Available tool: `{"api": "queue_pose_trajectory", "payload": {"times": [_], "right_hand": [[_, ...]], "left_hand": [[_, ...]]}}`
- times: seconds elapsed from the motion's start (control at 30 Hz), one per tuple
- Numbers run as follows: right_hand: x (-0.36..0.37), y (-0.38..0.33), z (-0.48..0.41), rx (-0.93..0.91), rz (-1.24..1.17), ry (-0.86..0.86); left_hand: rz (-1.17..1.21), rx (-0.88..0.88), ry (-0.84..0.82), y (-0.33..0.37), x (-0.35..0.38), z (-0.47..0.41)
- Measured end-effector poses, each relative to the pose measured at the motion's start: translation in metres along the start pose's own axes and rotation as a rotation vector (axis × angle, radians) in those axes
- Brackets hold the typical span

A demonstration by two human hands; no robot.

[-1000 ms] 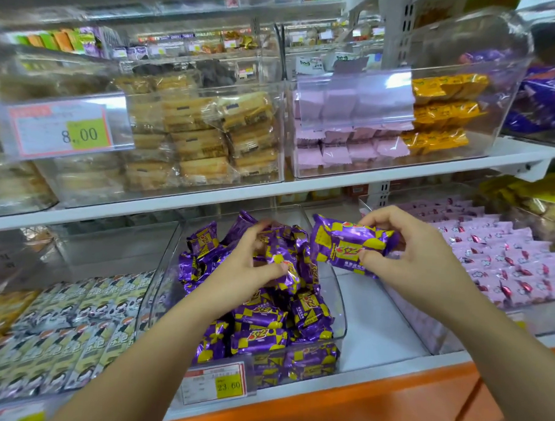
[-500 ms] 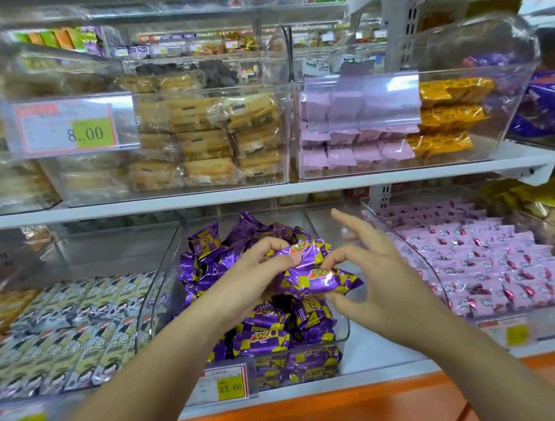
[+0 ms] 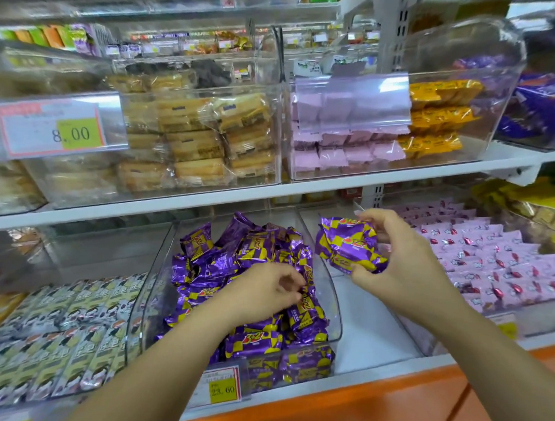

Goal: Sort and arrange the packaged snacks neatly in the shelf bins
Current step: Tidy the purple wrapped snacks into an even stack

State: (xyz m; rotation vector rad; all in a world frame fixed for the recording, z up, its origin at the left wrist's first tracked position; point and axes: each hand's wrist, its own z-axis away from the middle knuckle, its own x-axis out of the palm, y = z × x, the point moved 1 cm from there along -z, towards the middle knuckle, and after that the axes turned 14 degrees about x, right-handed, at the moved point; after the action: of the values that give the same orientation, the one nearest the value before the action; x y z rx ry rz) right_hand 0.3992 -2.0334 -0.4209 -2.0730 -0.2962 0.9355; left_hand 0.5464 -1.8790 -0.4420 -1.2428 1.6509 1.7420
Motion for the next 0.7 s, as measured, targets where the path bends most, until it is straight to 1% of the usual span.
{"api": "queue_pose_trajectory", "payload": {"times": [0.07, 0.1, 0.23, 0.53, 0.7], "right_hand": [[0.003, 0.007, 0.0, 0.019, 0.096, 0.013], [0.005, 0.009, 0.001, 0.017, 0.116, 0.016], [0.004, 0.01, 0.002, 0.016, 0.092, 0.012], [0.006, 0.005, 0.005, 0.016, 0.057, -0.009], [0.006, 0.003, 0.006, 0.03, 0.045, -0.024]], "left_hand": [[-0.15, 0.0, -0.124, 0.0, 0.01, -0.005], [-0.196, 0.008, -0.156, 0.0, 0.014, -0.007], [-0.282, 0.017, -0.224, 0.003, 0.02, -0.014], [-0.246, -0.011, -0.338, 0.003, 0.019, -0.014], [-0.226, 0.025, -0.326, 0.005, 0.015, -0.014]]}}
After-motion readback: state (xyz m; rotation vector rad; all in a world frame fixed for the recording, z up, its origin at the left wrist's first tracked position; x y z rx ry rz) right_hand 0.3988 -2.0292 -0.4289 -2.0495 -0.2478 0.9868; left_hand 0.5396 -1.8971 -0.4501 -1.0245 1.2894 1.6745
